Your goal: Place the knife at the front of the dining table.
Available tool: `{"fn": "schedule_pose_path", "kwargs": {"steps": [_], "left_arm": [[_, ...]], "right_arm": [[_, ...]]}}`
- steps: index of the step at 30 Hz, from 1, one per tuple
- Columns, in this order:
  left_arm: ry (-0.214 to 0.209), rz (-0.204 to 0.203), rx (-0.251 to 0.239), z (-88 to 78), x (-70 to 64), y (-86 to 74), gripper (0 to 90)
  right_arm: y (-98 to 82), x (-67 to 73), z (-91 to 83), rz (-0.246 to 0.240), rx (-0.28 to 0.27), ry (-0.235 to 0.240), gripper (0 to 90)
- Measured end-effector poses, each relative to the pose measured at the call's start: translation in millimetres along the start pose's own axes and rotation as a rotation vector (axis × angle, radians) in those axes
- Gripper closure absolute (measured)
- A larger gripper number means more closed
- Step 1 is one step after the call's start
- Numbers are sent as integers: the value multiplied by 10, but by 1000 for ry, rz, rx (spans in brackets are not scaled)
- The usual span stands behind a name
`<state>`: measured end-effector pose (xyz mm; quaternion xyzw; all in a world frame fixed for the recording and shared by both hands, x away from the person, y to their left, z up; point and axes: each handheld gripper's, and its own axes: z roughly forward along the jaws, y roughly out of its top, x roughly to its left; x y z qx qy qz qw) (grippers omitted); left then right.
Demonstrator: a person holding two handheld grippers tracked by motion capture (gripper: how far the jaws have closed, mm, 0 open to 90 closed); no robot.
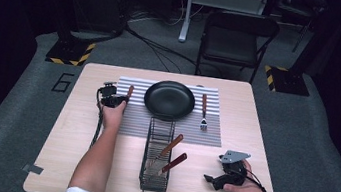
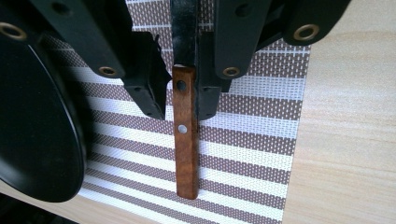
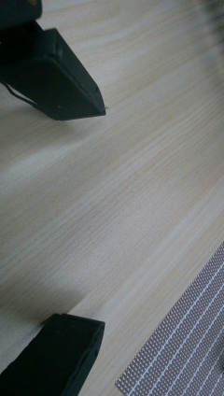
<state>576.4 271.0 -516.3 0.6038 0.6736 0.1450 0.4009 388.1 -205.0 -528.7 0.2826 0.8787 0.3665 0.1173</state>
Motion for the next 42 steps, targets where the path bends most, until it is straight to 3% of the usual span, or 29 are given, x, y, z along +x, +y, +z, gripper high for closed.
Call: {"fn": "schedule_pose_path", "kwargs": {"steps": [8, 17, 23, 31, 42], "left_arm": [[-1, 5, -12, -141, 30, 26, 637], [-17, 40, -33, -467, 75, 151, 579], [-47, 80, -39, -638, 17, 206, 550], [-75, 171, -52, -890, -68, 220, 539], [-119, 242, -67, -1199, -138, 174, 528]], "right_arm": [[1, -1, -2, -2, 3, -2, 0], [2, 0, 1, -1, 1, -1, 0], [1, -1, 1, -3, 1, -1, 0], [2, 1, 1, 0, 1, -1, 0], [1, 0, 1, -1, 2, -1, 0]]}}
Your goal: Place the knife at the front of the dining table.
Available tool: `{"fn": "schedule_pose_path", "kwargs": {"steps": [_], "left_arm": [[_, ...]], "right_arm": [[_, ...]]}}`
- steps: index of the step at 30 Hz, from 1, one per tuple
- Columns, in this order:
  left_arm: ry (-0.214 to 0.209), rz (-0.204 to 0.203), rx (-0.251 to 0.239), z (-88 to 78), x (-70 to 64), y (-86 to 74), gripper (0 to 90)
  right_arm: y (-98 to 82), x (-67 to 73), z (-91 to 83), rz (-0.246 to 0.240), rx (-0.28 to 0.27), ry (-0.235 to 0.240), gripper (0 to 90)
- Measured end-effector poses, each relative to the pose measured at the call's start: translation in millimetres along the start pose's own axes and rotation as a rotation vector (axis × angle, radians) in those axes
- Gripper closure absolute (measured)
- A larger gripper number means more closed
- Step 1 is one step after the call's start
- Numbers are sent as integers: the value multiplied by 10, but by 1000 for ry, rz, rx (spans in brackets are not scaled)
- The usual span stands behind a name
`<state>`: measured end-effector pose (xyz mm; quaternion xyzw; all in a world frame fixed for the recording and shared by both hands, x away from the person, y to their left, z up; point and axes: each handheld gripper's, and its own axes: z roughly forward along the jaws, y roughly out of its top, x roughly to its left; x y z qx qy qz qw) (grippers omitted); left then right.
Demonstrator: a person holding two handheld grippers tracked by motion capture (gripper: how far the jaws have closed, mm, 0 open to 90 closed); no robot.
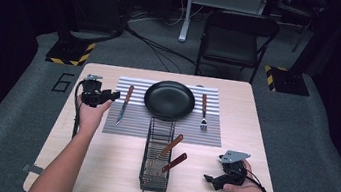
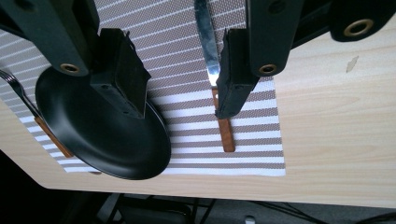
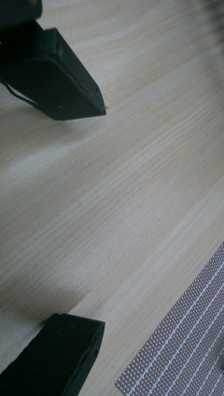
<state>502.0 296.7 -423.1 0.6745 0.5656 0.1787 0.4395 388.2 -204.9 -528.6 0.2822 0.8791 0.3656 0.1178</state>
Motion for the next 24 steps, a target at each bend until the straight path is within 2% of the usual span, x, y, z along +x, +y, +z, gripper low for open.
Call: {"fn": "schedule_pose_path", "kwargs": {"steps": [6, 12, 18, 24], "left_arm": [[-32, 29, 5, -86, -86, -63, 524], [-40, 75, 12, -162, -146, -158, 518], [-49, 81, 35, -201, -149, -293, 507], [-25, 100, 47, -224, -93, -473, 464]], "right_arm": [[0, 0, 0, 0, -1, 0, 0], [0, 1, 1, 1, -1, 0, 0], [0, 1, 1, 1, -1, 0, 0], [0, 1, 0, 1, 0, 0, 0]]}}
